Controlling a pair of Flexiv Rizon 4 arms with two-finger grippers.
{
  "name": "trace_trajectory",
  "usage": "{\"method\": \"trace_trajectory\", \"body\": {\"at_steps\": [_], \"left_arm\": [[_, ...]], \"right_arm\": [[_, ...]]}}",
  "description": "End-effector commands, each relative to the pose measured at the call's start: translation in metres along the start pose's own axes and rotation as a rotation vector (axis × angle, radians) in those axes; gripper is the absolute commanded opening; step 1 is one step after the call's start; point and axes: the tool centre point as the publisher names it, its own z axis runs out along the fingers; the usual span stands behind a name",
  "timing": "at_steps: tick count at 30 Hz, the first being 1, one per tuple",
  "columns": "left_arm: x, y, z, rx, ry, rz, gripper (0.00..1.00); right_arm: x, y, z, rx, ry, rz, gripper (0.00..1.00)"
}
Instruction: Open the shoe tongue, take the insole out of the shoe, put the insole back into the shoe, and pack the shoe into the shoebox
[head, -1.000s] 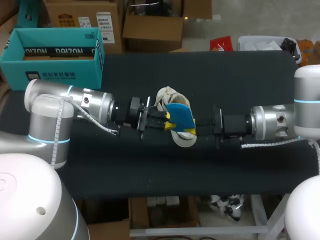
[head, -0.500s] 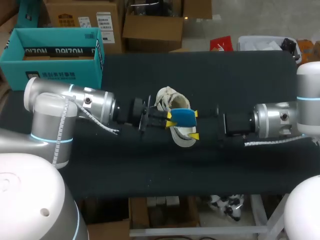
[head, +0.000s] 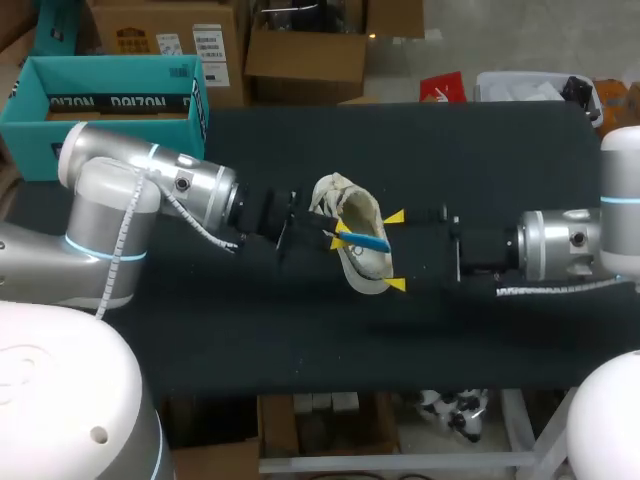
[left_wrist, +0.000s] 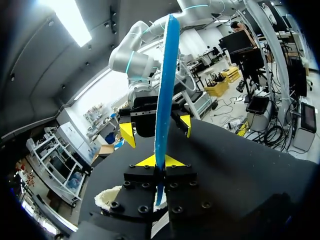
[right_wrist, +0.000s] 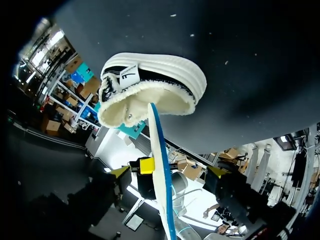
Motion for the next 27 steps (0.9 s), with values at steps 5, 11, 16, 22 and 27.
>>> {"method": "trace_trajectory", "body": {"at_steps": [5,11,16,22,27], "left_arm": [[-0.013,0.023,0.016,0.022,0.055,0.012,0.00],[-0.016,0.028,0.018,0.024,0.056,0.020,0.00],[-0.017,0.030,0.019,0.015,0.056,0.028,0.00],[-0.019,0.031,0.018,0.006,0.059,0.032,0.00],[-0.019,0.031,0.019,-0.001,0.065,0.032,0.00]], "right_arm": [[0.013,0.008,0.007,-0.025,0.022,0.000,0.96],[0.022,0.019,0.007,-0.078,0.039,0.014,0.64],[0.024,0.029,0.003,-0.114,0.056,0.027,0.45],[0.018,0.041,-0.006,-0.130,0.079,0.044,0.46],[0.017,0.046,-0.008,-0.131,0.091,0.041,0.45]]}}
